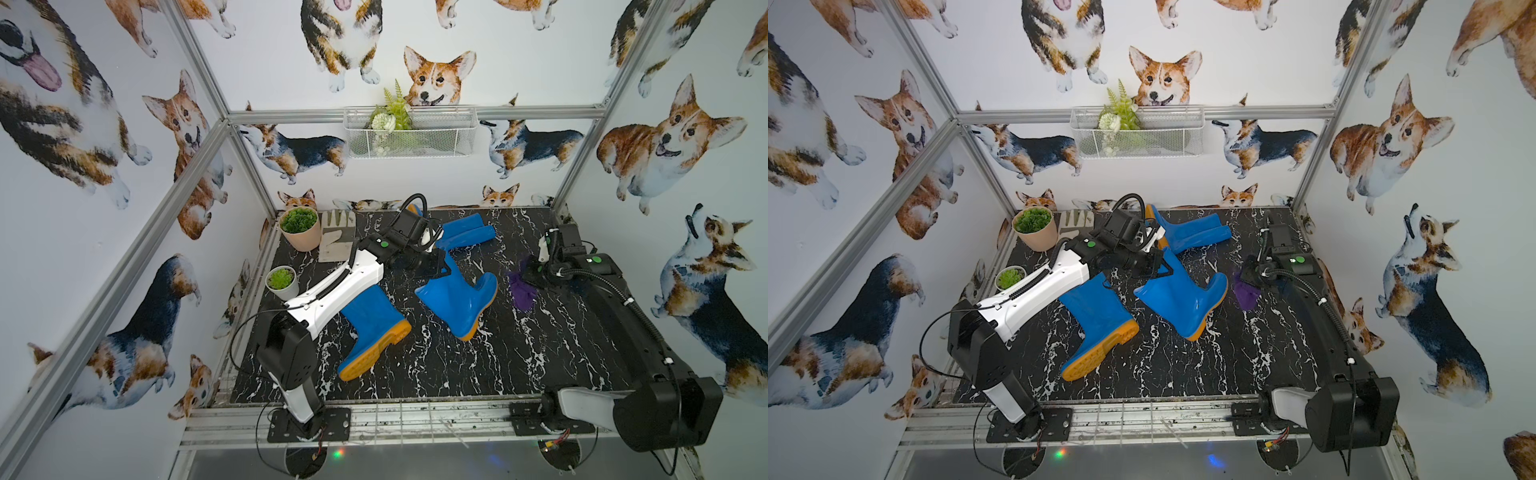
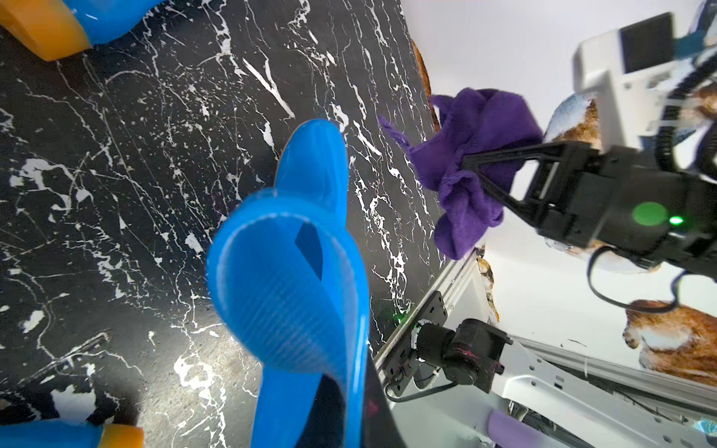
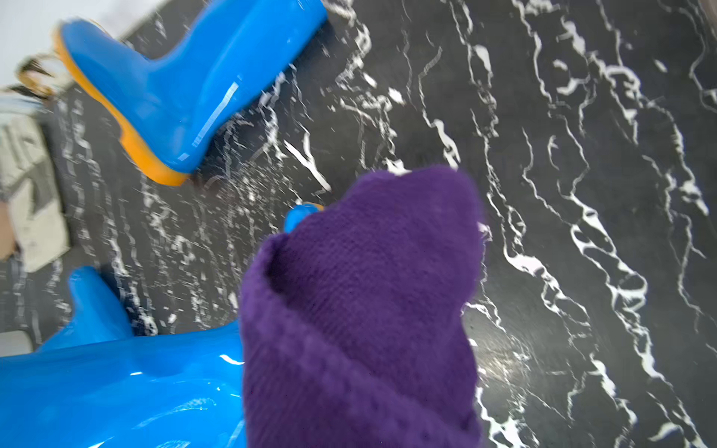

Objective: Wipe the rubber boots with a cloth
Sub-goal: Pick up the rubber boot from the center of the board, then place the rubber boot at the center of the board.

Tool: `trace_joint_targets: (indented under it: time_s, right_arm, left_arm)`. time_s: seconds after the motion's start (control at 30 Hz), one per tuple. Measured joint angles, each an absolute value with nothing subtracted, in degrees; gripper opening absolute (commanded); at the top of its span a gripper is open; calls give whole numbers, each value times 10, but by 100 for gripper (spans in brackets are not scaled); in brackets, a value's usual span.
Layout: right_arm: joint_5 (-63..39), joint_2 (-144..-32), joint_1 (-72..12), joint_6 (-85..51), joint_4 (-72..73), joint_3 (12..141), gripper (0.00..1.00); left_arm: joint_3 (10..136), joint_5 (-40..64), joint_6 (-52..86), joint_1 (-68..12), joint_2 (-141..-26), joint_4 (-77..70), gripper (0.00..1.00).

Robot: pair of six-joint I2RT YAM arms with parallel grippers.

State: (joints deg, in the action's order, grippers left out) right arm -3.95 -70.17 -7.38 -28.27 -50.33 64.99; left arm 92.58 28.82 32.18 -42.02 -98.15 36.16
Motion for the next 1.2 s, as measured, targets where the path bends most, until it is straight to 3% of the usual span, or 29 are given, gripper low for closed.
trace_joint_targets:
  time_s: [0.13,0.17,0.57,0.77,1.03,1.2]
  right_arm:
    - [-28,-702,-75,-275,-520,613,99]
    - [-15,-704,-80,-271,-529,613,100]
    - [109,-675,-196,-254,-597,671,100]
    - [95,-641,-225,-255,-560,667,100]
    - [35,-681,-356,-284,-439,630,59]
    - [-2,-804,-403,-289,-376,691,57]
  left_arm:
    - [949,289,315,-424,-981,382,0]
    - [956,288,315,-424,-981,388,0]
    - [1027,282,294,-426,-980,427,0]
    - [1075,280,274,-420,-971,472,0]
    - [1166,267,231,-358,-982,555,0]
    - [1241,275,195,-291,-1030,621,0]
